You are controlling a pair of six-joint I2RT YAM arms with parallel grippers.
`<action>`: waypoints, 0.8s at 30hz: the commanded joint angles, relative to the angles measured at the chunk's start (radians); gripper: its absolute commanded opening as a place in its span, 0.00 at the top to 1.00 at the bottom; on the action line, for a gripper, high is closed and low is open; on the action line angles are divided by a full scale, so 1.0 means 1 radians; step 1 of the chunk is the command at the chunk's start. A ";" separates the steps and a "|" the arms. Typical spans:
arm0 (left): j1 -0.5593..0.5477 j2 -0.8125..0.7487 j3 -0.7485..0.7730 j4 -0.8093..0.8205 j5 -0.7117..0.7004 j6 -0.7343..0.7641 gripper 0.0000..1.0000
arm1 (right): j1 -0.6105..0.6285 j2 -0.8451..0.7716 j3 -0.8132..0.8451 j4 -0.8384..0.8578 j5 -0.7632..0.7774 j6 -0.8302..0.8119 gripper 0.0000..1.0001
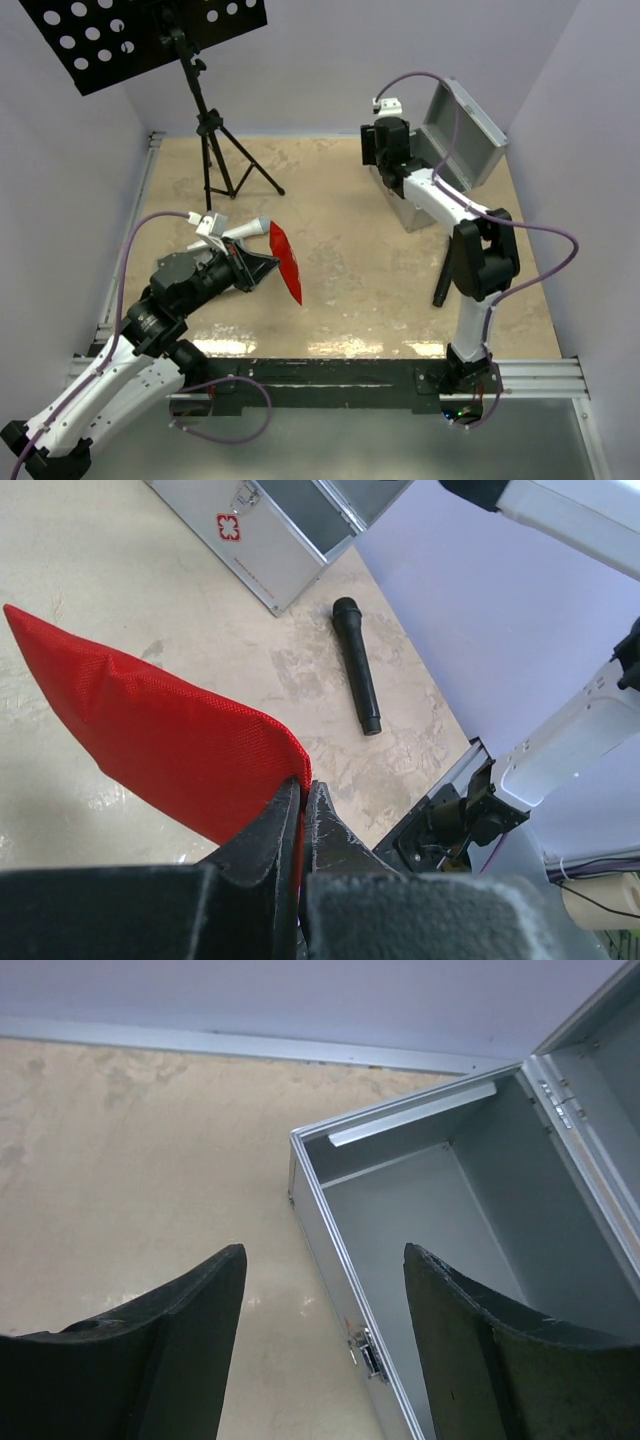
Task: Organize the medicine kit
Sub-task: Move the medicine box to the center of the board.
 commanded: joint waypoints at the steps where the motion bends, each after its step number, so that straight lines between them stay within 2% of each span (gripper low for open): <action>1: 0.003 -0.010 -0.016 0.066 0.027 0.031 1.00 | -0.006 0.053 0.067 -0.010 -0.027 -0.071 0.32; 6: 0.003 -0.014 -0.021 0.060 0.022 0.040 1.00 | -0.006 0.111 0.076 -0.004 0.020 -0.102 0.33; 13: 0.004 -0.022 0.031 -0.018 -0.010 0.070 1.00 | -0.008 0.188 0.113 -0.004 0.097 -0.131 0.43; 18: 0.003 -0.036 0.041 -0.028 -0.021 0.080 1.00 | -0.006 0.211 0.102 -0.005 0.076 -0.142 0.60; 22: 0.004 -0.045 0.038 -0.031 -0.021 0.081 1.00 | -0.005 0.176 0.045 0.022 0.059 -0.162 0.82; 24: 0.004 -0.051 0.033 -0.026 -0.021 0.078 1.00 | -0.002 0.142 0.015 0.031 0.045 -0.177 0.89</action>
